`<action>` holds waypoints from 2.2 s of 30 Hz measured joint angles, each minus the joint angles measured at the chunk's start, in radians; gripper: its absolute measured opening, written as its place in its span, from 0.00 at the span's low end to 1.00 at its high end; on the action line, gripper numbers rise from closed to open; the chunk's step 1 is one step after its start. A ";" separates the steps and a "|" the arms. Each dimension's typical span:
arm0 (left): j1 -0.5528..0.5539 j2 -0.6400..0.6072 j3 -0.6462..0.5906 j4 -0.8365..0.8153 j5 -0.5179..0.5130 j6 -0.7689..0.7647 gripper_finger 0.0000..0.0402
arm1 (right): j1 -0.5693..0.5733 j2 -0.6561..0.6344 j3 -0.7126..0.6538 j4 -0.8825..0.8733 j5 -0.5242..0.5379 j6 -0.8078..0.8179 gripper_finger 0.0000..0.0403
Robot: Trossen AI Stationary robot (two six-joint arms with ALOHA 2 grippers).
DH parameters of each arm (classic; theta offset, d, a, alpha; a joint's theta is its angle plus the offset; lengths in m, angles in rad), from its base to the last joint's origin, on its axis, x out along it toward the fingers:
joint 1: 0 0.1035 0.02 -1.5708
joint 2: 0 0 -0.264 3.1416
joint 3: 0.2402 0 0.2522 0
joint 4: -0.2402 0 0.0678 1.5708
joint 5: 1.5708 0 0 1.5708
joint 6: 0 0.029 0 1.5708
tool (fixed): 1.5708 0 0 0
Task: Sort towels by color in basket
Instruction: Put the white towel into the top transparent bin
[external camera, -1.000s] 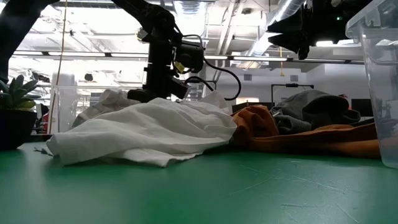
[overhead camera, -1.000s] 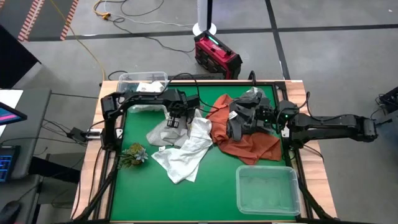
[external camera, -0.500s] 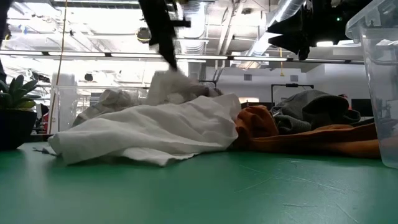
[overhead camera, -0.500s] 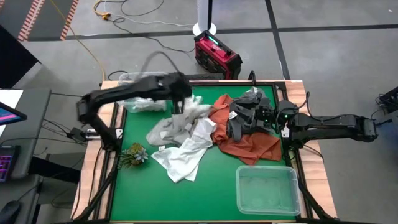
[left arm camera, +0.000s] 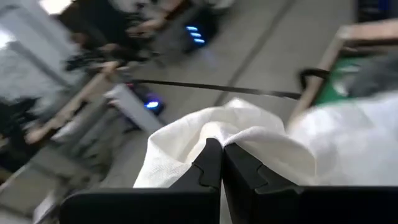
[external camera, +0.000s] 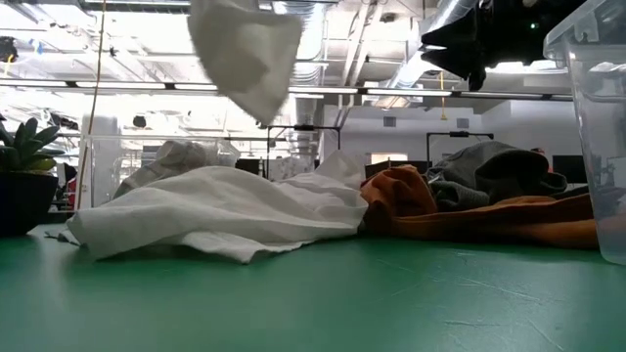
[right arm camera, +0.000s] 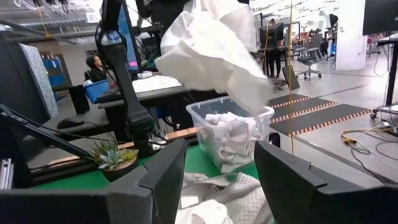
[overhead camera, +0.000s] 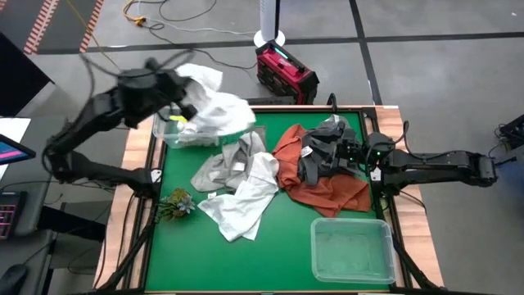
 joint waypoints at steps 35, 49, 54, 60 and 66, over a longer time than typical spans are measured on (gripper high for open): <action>0.221 0.336 -0.240 -0.406 -0.385 -0.136 0.00 | 0.006 0.000 0.000 0.006 -0.004 -0.006 0.55; 0.359 0.392 -0.241 -0.466 0.236 -0.331 0.00 | 0.006 0.000 0.000 0.000 -0.004 0.003 0.55; 0.447 0.385 -0.241 -0.428 0.416 -0.346 0.00 | 0.010 0.000 0.000 -0.003 -0.004 0.022 0.55; 0.525 0.385 -0.295 -0.339 0.582 -0.357 0.00 | 0.028 0.000 0.000 -0.003 -0.004 0.018 0.55; 0.539 0.385 -0.368 -0.250 0.611 -0.401 0.00 | 0.028 0.000 0.000 -0.003 -0.004 0.017 0.55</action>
